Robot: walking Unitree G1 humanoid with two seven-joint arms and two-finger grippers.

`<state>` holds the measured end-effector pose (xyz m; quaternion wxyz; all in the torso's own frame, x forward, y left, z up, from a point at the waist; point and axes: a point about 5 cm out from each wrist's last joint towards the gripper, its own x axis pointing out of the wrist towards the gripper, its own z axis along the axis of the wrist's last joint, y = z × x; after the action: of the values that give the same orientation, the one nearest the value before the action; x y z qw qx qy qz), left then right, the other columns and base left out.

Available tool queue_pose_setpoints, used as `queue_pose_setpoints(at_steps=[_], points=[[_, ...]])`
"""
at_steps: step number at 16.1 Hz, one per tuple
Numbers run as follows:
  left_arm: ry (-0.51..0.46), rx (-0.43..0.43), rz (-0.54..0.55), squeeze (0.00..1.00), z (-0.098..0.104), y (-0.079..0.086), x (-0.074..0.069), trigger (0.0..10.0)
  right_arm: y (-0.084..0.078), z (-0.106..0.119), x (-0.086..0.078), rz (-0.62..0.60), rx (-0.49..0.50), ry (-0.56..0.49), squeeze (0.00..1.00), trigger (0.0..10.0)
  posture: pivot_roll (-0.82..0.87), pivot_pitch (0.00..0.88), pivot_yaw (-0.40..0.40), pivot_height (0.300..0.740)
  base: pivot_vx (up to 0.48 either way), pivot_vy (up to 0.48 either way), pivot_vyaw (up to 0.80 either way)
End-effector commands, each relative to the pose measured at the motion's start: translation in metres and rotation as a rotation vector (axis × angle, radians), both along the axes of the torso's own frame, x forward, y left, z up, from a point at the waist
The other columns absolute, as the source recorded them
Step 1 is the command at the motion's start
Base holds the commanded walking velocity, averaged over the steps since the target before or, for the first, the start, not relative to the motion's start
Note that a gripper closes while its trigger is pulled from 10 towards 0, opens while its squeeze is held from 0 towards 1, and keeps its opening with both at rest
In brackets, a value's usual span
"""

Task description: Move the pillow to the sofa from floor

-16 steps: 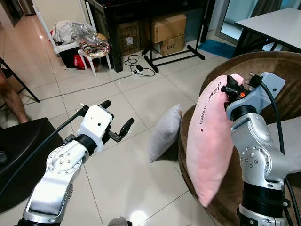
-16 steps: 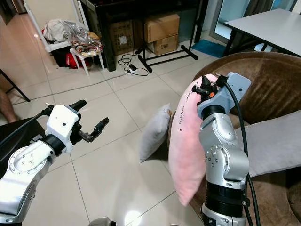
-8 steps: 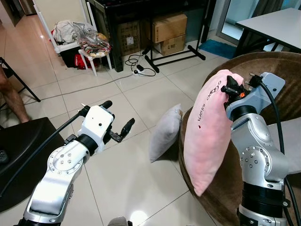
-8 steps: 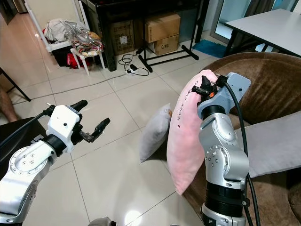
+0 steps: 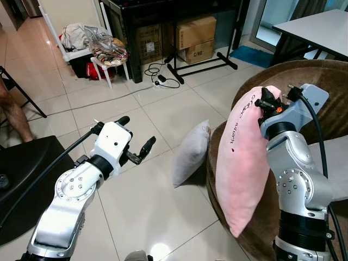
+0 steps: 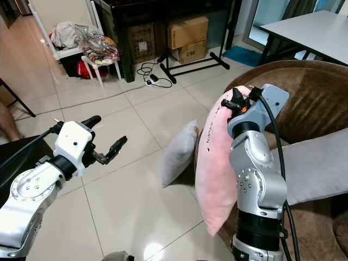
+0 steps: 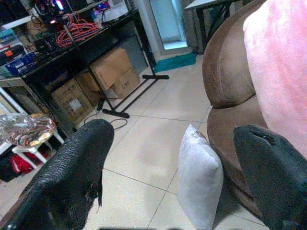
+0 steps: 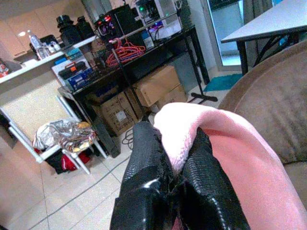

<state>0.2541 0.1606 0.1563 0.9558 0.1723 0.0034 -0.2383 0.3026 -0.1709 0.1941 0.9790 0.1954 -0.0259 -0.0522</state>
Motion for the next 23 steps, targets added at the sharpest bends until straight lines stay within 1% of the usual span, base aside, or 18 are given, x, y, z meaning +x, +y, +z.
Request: queue_pose_setpoints(at_steps=[1, 3, 5, 8, 9, 10, 11, 12, 15, 17, 19, 21, 23], points=[[-0.013, 0.005, 0.01, 0.0, 0.004, 0.003, 0.0, 10.0, 0.003, 0.011, 0.001, 0.008, -0.003, -0.052, 0.0, 10.0, -0.03, 0.0, 0.034, 0.74, 0.0, 0.0, 0.0], [-0.016, 0.006, 0.016, 0.0, 0.004, 0.003, 0.0, 10.0, 0.006, 0.012, 0.003, 0.025, 0.0, -0.054, 0.0, 10.0, -0.02, 0.0, 0.029, 0.74, 0.0, 0.0, 0.0], [-0.024, 0.01, 0.046, 0.0, 0.003, 0.005, -0.001, 10.0, 0.009, 0.01, 0.007, 0.046, 0.007, -0.05, 0.0, 10.0, 0.0, 0.0, 0.017, 0.74, 0.0, 0.0, 0.0], [-0.024, 0.018, 0.086, 0.0, 0.002, 0.011, -0.006, 10.0, 0.016, 0.008, 0.01, 0.08, 0.03, -0.038, 0.0, 10.0, 0.02, 0.0, 0.003, 0.74, 0.0, 0.0, -0.76], [-0.033, 0.026, 0.124, 0.0, 0.002, 0.016, -0.006, 10.0, 0.02, 0.008, 0.012, 0.102, 0.037, -0.04, 0.0, 10.0, 0.03, 0.0, -0.017, 0.74, 0.0, 0.0, -0.77], [-0.044, 0.03, 0.175, 0.0, 0.002, 0.02, -0.006, 10.0, 0.023, 0.009, 0.014, 0.127, 0.041, -0.043, 0.0, 10.0, 0.03, 0.0, -0.017, 0.74, 0.0, 0.0, -0.77], [-0.041, 0.027, 0.202, 0.0, 0.001, 0.022, -0.006, 10.0, 0.026, 0.008, 0.015, 0.14, 0.041, -0.045, 0.0, 10.0, 0.05, 0.0, -0.035, 0.74, 0.0, 0.0, -0.78], [-0.035, 0.018, 0.226, 0.0, 0.001, 0.025, -0.006, 10.0, 0.028, 0.008, 0.015, 0.158, 0.042, -0.048, 0.0, 10.0, 0.05, 0.0, -0.033, 0.74, 0.0, 0.0, -0.78], [-0.022, 0.009, 0.254, 0.0, -0.001, 0.027, -0.006, 10.0, 0.033, 0.005, 0.012, 0.176, 0.029, -0.04, 0.0, 10.0, 0.03, 0.0, -0.026, 0.74, 0.0, 0.0, -0.78], [-0.006, 0.02, 0.241, 0.0, -0.005, 0.023, -0.007, 10.0, 0.034, 0.002, 0.008, 0.192, -0.001, -0.037, 0.0, 10.0, 0.03, 0.0, -0.023, 0.74, 0.0, 0.0, -0.79], [0.007, 0.011, 0.239, 0.0, -0.007, 0.021, -0.008, 10.0, 0.038, 0.001, 0.004, 0.212, 0.011, -0.039, 0.0, 10.0, 0.02, 0.0, -0.026, 0.74, 0.0, 0.0, -0.8], [-0.001, 0.009, 0.252, 0.0, -0.009, 0.023, -0.007, 10.0, 0.044, 0.002, 0.002, 0.248, 0.033, -0.049, 0.0, 10.0, 0.02, 0.0, -0.021, 0.74, 0.0, 0.0, -0.8], [-0.009, 0.015, 0.252, 0.0, -0.01, 0.021, -0.007, 10.0, 0.042, 0.001, -0.002, 0.244, 0.01, -0.044, 0.0, 10.0, 0.0, 0.0, -0.01, 0.74, 0.0, 0.0, -0.8]])
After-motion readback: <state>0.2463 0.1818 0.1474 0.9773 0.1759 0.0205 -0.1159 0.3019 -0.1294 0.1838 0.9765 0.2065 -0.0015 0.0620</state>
